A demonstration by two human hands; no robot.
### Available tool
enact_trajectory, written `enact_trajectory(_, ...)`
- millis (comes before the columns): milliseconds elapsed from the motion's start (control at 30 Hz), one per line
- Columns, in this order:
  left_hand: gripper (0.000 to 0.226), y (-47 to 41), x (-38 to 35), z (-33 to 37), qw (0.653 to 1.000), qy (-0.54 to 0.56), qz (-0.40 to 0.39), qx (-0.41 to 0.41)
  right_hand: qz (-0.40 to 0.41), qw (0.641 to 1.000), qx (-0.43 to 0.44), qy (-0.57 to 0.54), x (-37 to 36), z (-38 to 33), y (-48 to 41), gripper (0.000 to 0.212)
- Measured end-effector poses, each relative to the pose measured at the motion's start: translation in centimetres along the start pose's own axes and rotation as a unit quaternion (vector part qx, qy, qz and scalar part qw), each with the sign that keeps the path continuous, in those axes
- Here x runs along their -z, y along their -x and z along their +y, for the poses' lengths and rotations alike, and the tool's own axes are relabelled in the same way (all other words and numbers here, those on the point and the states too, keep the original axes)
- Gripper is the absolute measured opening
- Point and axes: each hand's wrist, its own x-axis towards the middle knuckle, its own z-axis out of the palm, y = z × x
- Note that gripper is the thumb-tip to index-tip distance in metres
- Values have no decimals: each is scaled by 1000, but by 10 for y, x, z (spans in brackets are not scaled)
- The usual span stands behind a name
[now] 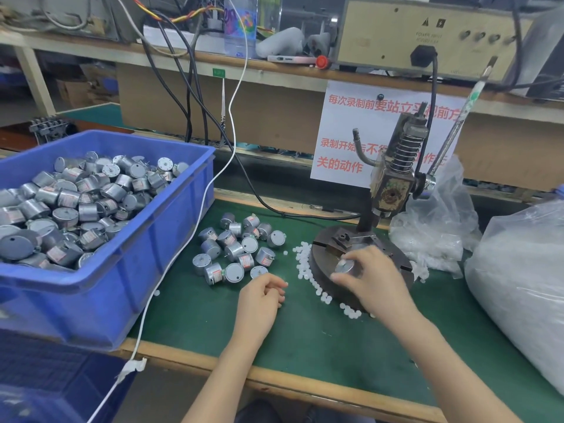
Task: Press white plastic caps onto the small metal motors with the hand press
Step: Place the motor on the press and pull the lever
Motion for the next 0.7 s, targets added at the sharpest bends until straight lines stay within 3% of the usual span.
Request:
enact_trajectory(100, 42, 0, 0, 0, 1000, -16, -3, -1, 98, 990, -81, -63, 0, 17, -14, 39)
enact_trajectory(167, 41, 0, 0, -1, 1000, -21, -2, -3, 122, 984, -112, -68, -8, 25, -16, 39)
enact_trajectory(300, 41, 2, 0, 1, 1000, -20, -1, -6, 152, 986, -64, 39, -22, 35, -22, 40)
enact_trajectory(500, 42, 2, 1, 2, 1000, -25, 0, -8, 148, 980, -133, 22, -16, 40, -48, 43)
enact_trajectory(600, 42, 2, 0, 3, 1000, -25, 1, -9, 154, 979, -127, 30, -17, 39, -50, 44)
enact_trajectory(700, 42, 1, 0, 2, 1000, -21, 3, -5, 115, 982, -149, 15, -14, 40, -52, 55)
